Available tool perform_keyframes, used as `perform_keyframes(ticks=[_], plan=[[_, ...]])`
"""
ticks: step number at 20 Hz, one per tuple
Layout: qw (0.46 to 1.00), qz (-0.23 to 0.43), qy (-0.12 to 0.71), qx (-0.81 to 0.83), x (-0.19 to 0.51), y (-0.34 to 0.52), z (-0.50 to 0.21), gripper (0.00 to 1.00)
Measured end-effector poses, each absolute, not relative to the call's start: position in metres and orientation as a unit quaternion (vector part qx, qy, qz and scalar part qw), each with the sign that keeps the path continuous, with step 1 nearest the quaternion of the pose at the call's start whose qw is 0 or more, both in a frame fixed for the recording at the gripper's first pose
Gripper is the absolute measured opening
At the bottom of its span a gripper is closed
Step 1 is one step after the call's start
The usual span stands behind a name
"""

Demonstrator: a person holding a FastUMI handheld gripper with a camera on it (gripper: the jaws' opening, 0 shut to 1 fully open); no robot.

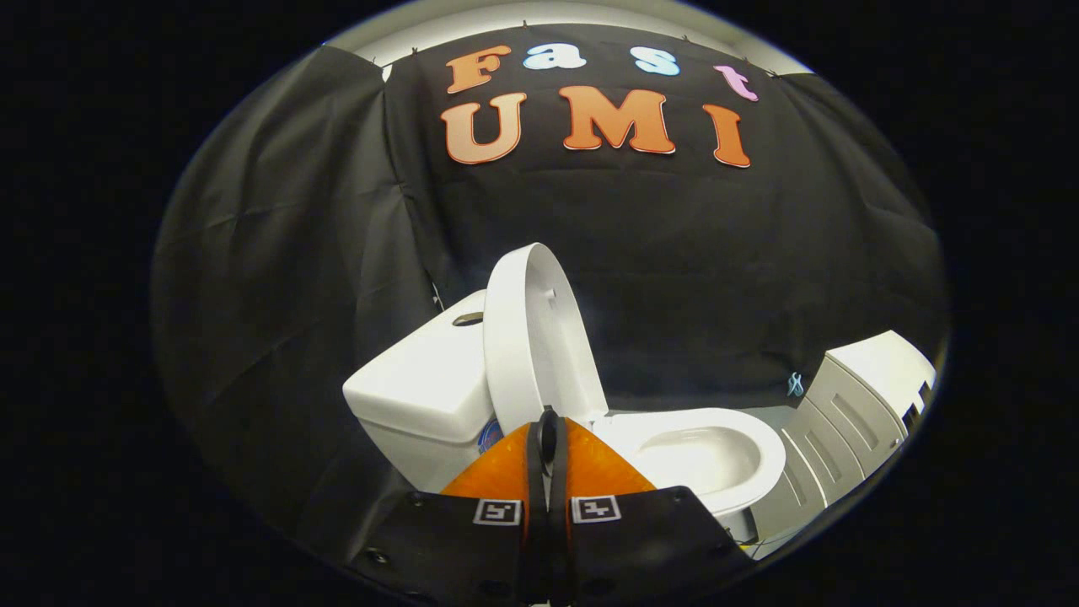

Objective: Open the toilet lid.

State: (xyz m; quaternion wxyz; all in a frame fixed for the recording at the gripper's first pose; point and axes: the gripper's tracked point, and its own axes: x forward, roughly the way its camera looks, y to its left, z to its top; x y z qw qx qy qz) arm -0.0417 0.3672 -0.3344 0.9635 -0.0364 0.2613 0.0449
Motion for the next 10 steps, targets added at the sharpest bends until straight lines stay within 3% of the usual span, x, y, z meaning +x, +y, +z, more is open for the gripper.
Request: perform_keyframes(ticks=[6, 10], plan=[[0.964, 0.051, 0.258, -0.039, -0.043, 0.373, -0.335, 0.10], [0.969, 0.063, 0.240, -0.018, -0.051, 0.377, -0.321, 0.69]])
